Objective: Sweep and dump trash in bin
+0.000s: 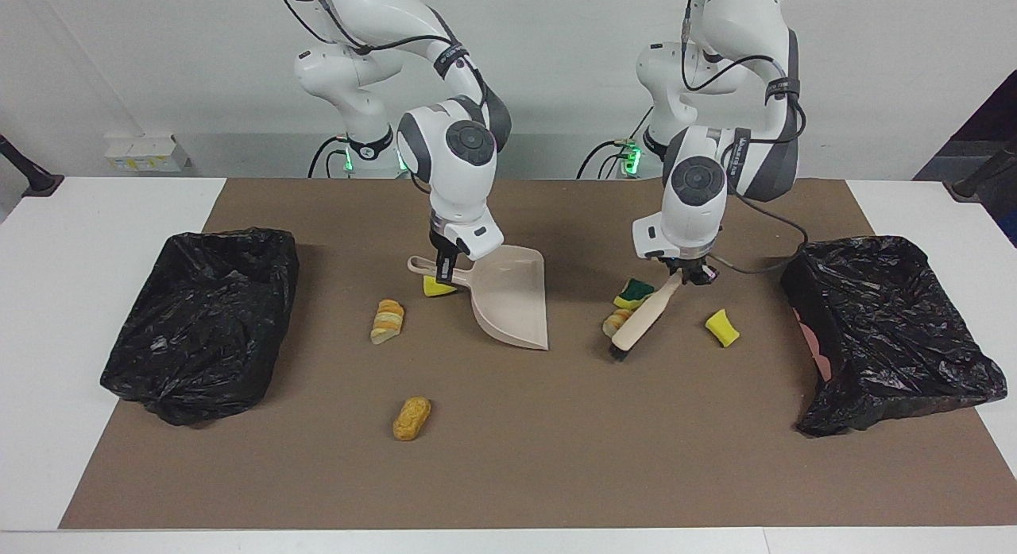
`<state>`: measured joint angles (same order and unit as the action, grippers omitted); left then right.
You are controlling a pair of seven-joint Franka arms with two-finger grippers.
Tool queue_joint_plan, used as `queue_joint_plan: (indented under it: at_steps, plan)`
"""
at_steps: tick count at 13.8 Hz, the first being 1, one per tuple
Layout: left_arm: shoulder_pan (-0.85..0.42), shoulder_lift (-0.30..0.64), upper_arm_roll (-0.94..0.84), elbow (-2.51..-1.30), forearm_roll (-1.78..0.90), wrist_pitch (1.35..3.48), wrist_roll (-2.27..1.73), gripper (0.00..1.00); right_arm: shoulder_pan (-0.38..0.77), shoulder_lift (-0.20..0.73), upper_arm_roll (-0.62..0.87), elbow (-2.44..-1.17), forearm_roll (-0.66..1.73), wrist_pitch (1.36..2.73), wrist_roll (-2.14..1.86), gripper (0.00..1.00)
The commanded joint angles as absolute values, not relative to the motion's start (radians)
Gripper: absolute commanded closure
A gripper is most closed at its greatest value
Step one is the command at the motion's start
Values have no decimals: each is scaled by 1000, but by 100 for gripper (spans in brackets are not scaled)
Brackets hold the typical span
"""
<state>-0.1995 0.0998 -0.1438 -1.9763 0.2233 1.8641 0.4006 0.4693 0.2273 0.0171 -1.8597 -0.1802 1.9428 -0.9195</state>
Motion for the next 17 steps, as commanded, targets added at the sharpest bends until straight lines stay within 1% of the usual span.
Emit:
queue_joint_plan:
  at_steps: [1,3,5,8,10,14,17]
  plan:
    - [-128,-9,-133,-2019,233,1855,410,100,463,199,21,-1893,-199,1957,-884,100]
    - [-82,-26,-120,-2020,233,1807,404,100,462,199,21,-1893,-199,1957,-884,100]
    - [-83,-29,-62,-2031,233,1807,301,100,462,199,21,-1893,-198,1957,-884,100]
    - [-81,-61,-2,-2097,235,1868,117,100,463,199,21,-1894,-198,1957,-884,100]
    - [-80,-81,-2,-2153,242,1926,-34,100,463,199,23,-1896,-198,1957,-884,100]
    - [-97,-75,-3,-2209,291,1934,-247,100,462,199,21,-1896,-196,1959,-884,100]
    - [-106,-64,-6,-2255,291,1970,-273,100,462,199,21,-1896,-195,1959,-884,100]
